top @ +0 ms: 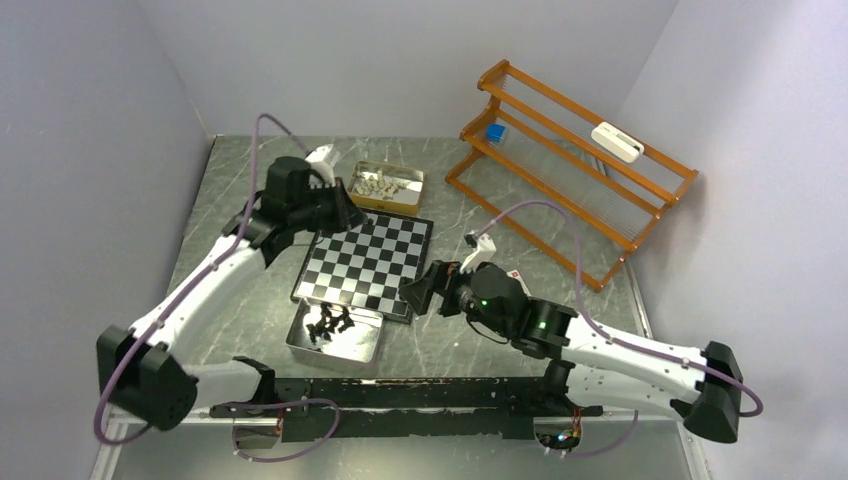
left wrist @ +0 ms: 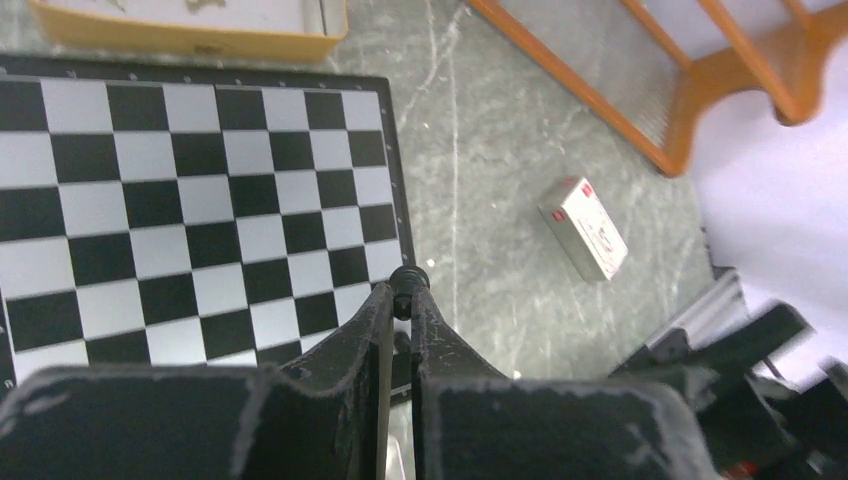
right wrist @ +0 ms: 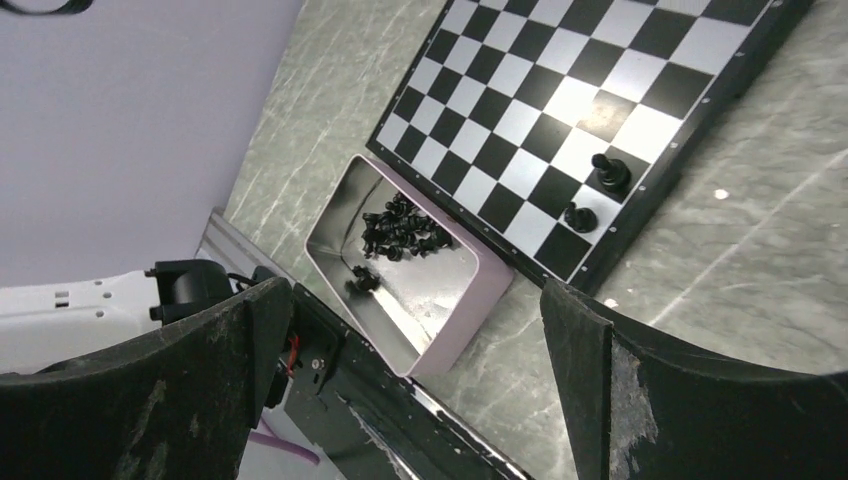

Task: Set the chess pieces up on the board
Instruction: Place the chess piece on the chessboard.

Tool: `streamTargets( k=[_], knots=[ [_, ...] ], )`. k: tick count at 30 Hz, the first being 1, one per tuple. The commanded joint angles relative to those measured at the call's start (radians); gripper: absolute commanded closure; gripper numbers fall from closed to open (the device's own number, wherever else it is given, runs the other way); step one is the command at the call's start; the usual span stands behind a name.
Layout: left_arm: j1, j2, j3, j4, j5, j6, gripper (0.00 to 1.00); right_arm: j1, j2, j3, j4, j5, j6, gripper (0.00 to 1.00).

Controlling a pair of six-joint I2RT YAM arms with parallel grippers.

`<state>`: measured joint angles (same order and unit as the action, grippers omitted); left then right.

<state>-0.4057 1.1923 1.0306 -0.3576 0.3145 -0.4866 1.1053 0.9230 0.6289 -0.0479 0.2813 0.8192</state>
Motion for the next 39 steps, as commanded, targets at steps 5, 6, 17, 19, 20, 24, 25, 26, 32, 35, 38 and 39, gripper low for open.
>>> streamTargets(
  k=[5,6,17,19,20,24,25,26,32,35,38,39],
  knots=[
    [-0.161,0.317,0.241,0.002,-0.313,0.111,0.93,-0.003,-0.172,0.026,-0.17,0.111,-0.088,0.0],
    [-0.17,0.341,0.26,0.012,-0.313,0.115,0.93,-0.004,-0.184,0.031,-0.184,0.118,-0.093,0.0],
    [-0.249,0.717,0.524,-0.013,-0.49,0.205,0.93,-0.003,-0.294,0.002,-0.24,0.15,-0.066,0.0],
    [-0.251,0.747,0.548,-0.015,-0.509,0.213,0.93,-0.003,-0.293,0.003,-0.24,0.149,-0.064,0.0],
    [-0.251,0.761,0.558,-0.022,-0.515,0.219,0.94,-0.003,-0.29,0.007,-0.242,0.149,-0.062,0.0],
    [-0.254,0.804,0.585,-0.039,-0.528,0.233,0.94,-0.003,-0.268,0.018,-0.241,0.144,-0.062,0.0],
    [-0.254,0.812,0.586,-0.037,-0.524,0.234,0.94,-0.004,-0.266,0.018,-0.239,0.142,-0.061,0.0],
    [-0.254,0.819,0.586,-0.033,-0.518,0.234,0.94,-0.003,-0.262,0.017,-0.237,0.139,-0.058,0.0],
    [-0.262,0.858,0.602,-0.047,-0.516,0.243,0.94,-0.002,-0.262,0.01,-0.223,0.131,-0.053,0.0],
    [-0.264,0.881,0.614,-0.06,-0.502,0.248,0.94,-0.003,-0.265,0.013,-0.231,0.137,-0.055,0.0],
    [-0.268,0.908,0.636,-0.084,-0.5,0.254,0.94,-0.003,-0.269,0.015,-0.23,0.137,-0.057,0.0],
    [-0.268,0.916,0.641,-0.089,-0.501,0.253,0.94,-0.002,-0.269,0.015,-0.231,0.137,-0.058,0.0]
  ],
)
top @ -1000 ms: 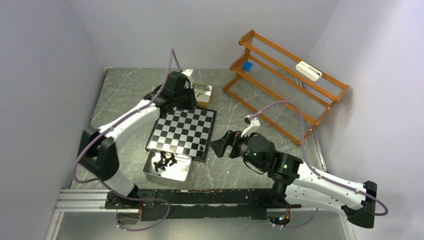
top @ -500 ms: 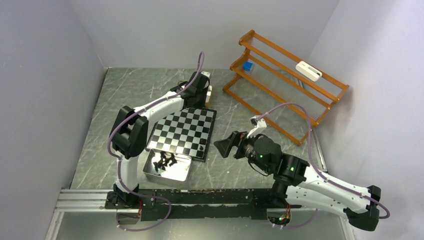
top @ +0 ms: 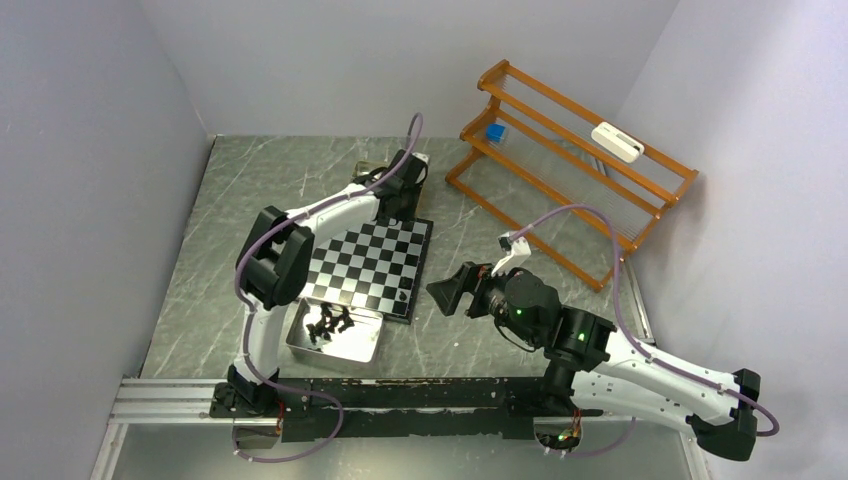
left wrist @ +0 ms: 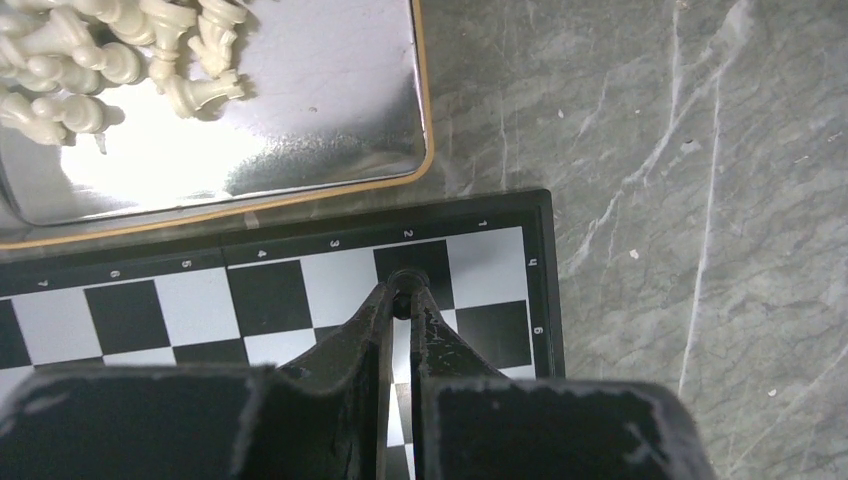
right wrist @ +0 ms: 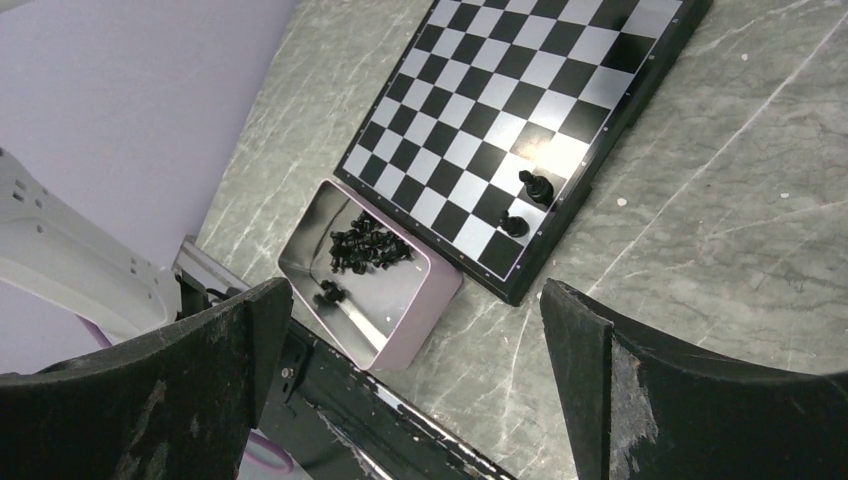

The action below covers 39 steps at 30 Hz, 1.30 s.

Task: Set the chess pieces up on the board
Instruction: Place the chess piece on the chessboard.

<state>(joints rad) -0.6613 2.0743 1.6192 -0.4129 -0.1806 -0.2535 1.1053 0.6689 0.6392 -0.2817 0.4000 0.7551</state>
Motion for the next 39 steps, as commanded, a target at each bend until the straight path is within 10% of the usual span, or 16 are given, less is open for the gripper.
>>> streamTargets(
  k=[1,39],
  knots=[
    [-0.015,0.039,0.056,-0.035,-0.004,0.022,0.94,-0.004,-0.016,0.006,0.0,0.02,0.006,0.0],
    [-0.043,0.119,0.141,-0.113,-0.056,0.077,0.81,-0.003,-0.027,0.0,-0.01,0.032,0.004,0.0]
  ],
)
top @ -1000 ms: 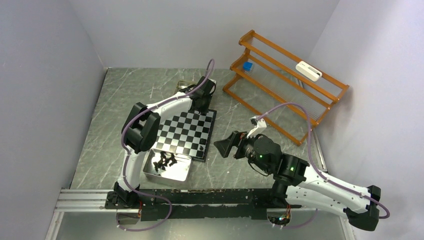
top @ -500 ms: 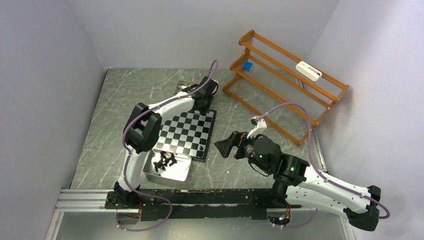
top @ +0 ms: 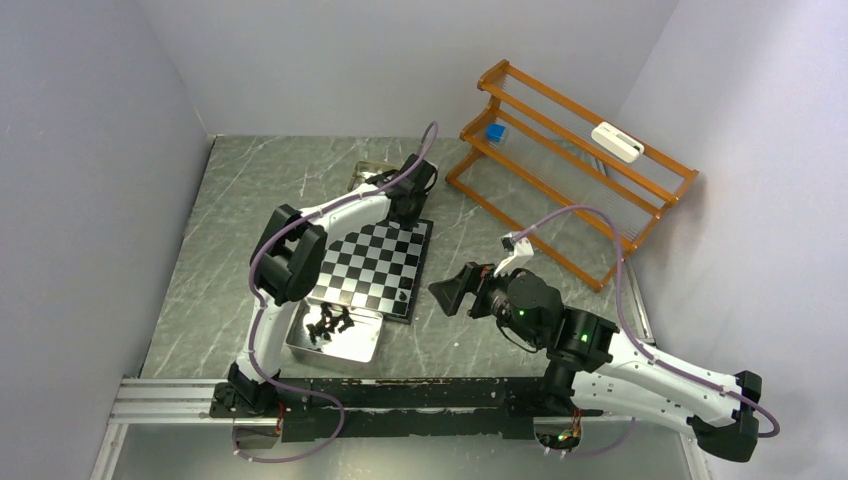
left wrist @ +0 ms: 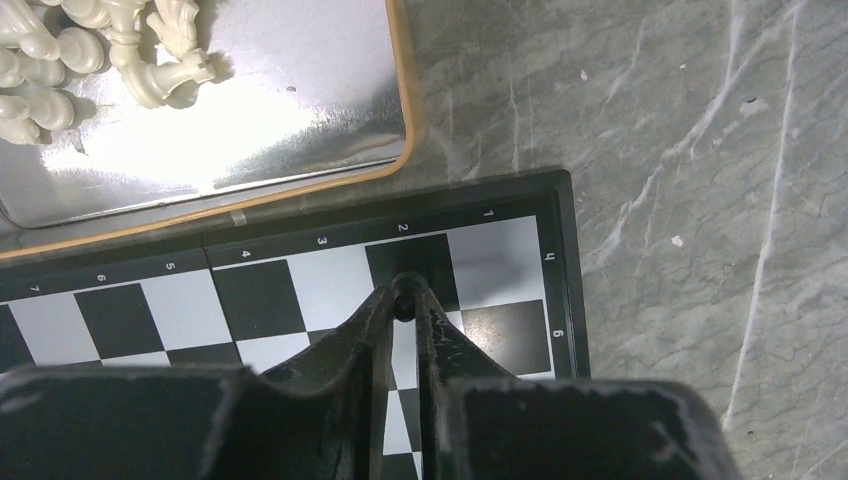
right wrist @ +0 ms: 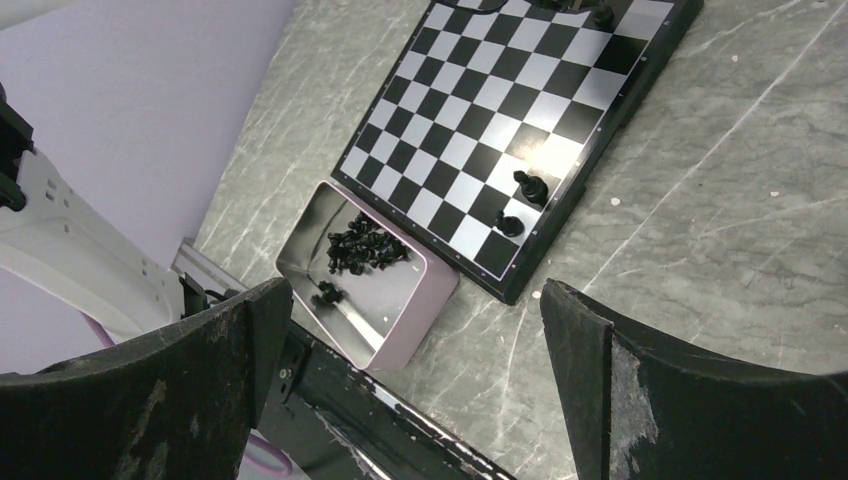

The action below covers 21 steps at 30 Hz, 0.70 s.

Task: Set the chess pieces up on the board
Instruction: Place the chess piece on the chessboard.

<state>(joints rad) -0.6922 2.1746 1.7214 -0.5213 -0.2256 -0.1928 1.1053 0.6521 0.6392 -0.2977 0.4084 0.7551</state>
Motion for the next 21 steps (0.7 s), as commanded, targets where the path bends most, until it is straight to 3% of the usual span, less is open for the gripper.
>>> streamTargets(
  k=[1,16,21],
  knots=[
    [-0.013,0.019,0.041,-0.005,-0.011,0.017,0.8,-0.002,-0.009,0.0,0.006,0.025,0.003,0.0],
    [-0.013,-0.033,0.106,-0.062,0.023,0.004,0.66,-0.004,0.028,0.017,0.018,0.007,-0.015,0.0],
    [-0.006,-0.148,0.122,-0.076,0.076,-0.029,0.52,-0.003,0.05,0.026,0.021,0.004,-0.009,0.0]
  ],
)
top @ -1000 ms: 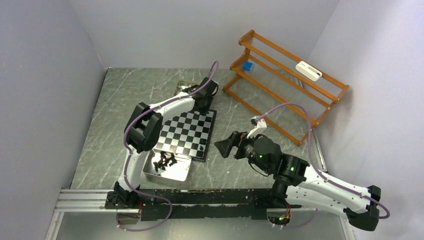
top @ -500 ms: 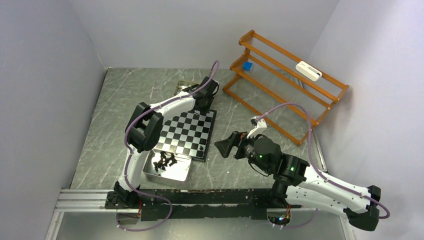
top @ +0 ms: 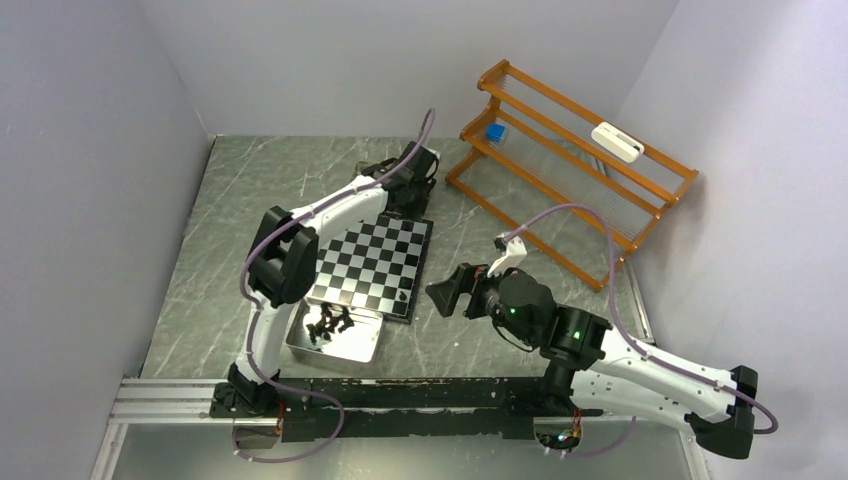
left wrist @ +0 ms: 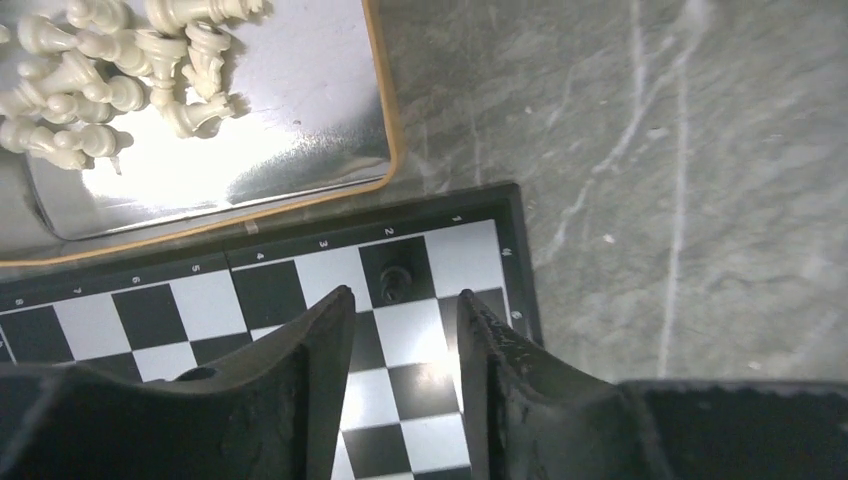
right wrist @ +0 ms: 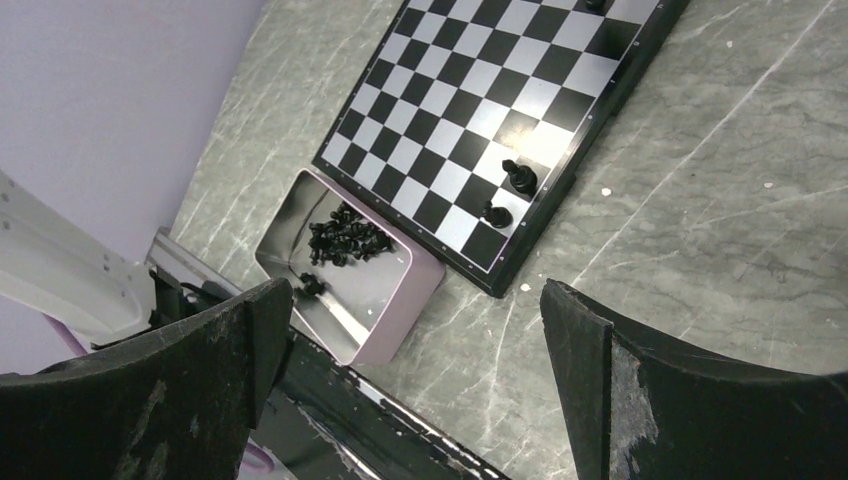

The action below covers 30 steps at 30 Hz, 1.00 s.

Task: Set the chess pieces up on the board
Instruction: Place the chess piece on the chessboard, then pick up the chess piece from the storage box.

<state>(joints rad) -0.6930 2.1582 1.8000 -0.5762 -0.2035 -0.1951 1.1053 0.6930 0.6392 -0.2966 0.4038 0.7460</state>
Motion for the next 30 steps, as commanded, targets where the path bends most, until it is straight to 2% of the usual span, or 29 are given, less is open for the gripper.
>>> streamTargets(
  k=[1,4,5,6,13,18,27,30],
  knots=[
    [-0.001,-0.162,0.037,-0.019,0.067,-0.032,0.49,-0.003,0.015,0.027,0.022,0.009,0.004,0.0],
    [0.029,-0.256,-0.005,-0.013,0.1,-0.068,0.38,-0.003,0.04,0.021,0.041,-0.009,0.012,0.0],
    [0.043,-0.295,-0.031,-0.005,0.121,-0.082,0.08,-0.004,0.053,0.022,0.045,-0.02,0.015,0.0],
    [0.064,-0.334,-0.064,0.009,0.146,-0.093,0.02,-0.004,0.07,0.024,0.047,-0.031,0.02,0.0],
    [0.24,-0.621,-0.325,0.048,0.25,-0.132,0.01,-0.001,0.235,0.059,0.151,-0.161,-0.008,0.01],
    [0.386,-0.74,-0.448,-0.031,0.311,-0.119,0.02,0.007,0.413,0.129,0.242,-0.295,-0.097,0.1],
    [0.658,-0.894,-0.737,0.012,0.407,-0.208,0.01,0.055,0.678,0.247,0.401,-0.458,-0.395,0.29],
    [0.704,-0.902,-0.801,0.045,0.412,-0.235,0.02,0.058,0.718,0.267,0.445,-0.475,-0.495,0.31]
  ],
)
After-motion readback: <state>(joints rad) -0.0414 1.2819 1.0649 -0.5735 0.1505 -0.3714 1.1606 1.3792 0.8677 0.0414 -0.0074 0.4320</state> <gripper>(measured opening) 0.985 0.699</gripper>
